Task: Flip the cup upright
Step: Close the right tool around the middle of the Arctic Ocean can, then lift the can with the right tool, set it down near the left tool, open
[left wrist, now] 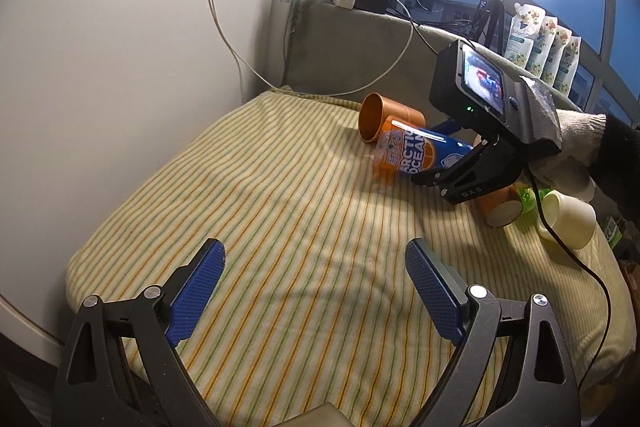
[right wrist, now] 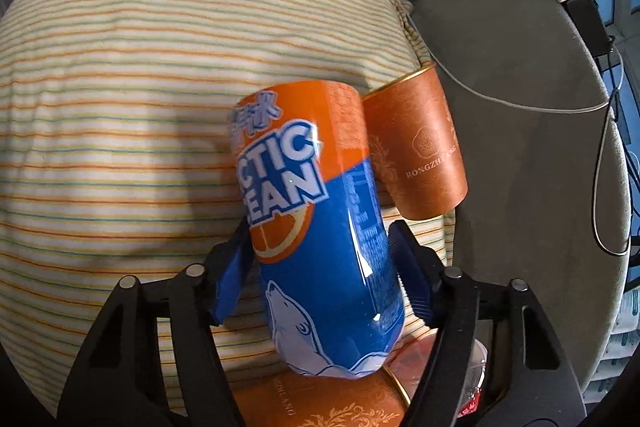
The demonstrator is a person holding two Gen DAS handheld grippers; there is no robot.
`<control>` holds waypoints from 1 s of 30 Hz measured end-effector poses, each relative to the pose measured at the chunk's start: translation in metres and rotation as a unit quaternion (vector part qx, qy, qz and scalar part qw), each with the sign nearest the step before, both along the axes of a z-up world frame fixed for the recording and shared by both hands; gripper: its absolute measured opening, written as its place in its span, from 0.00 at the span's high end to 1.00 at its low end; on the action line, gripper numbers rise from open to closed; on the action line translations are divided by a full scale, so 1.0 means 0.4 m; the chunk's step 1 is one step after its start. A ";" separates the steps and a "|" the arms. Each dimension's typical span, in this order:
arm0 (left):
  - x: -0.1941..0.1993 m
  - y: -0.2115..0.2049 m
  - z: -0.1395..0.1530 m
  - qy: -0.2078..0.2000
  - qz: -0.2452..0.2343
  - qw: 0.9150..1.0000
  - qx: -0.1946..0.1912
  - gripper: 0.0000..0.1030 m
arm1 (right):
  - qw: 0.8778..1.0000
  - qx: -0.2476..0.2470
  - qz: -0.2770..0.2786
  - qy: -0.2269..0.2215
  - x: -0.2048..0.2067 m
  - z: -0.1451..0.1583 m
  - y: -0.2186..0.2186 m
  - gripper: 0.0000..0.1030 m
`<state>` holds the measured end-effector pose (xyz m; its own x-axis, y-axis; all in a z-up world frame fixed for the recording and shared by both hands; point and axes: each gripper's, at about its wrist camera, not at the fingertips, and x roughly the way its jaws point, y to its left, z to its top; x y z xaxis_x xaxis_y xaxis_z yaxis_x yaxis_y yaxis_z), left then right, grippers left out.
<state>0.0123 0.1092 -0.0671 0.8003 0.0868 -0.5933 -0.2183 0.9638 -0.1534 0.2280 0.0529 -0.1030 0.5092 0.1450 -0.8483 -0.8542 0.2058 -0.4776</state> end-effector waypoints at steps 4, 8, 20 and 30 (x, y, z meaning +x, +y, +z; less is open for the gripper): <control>-0.008 -0.004 0.006 -0.004 0.002 1.000 0.003 0.11 | 1.000 0.018 0.001 -0.003 -0.019 0.024 0.003 0.38; -0.020 -0.007 0.013 -0.008 0.004 1.000 0.007 0.11 | 0.999 0.045 -0.002 0.000 -0.038 0.050 0.011 0.39; -0.069 -0.025 0.045 -0.025 0.002 1.000 0.018 0.11 | 0.988 0.143 -0.042 0.045 -0.151 0.205 -0.075 0.39; -0.087 -0.073 0.051 -0.026 -0.032 0.999 0.019 0.11 | 0.939 0.235 -0.193 0.158 -0.189 0.224 -0.280 0.38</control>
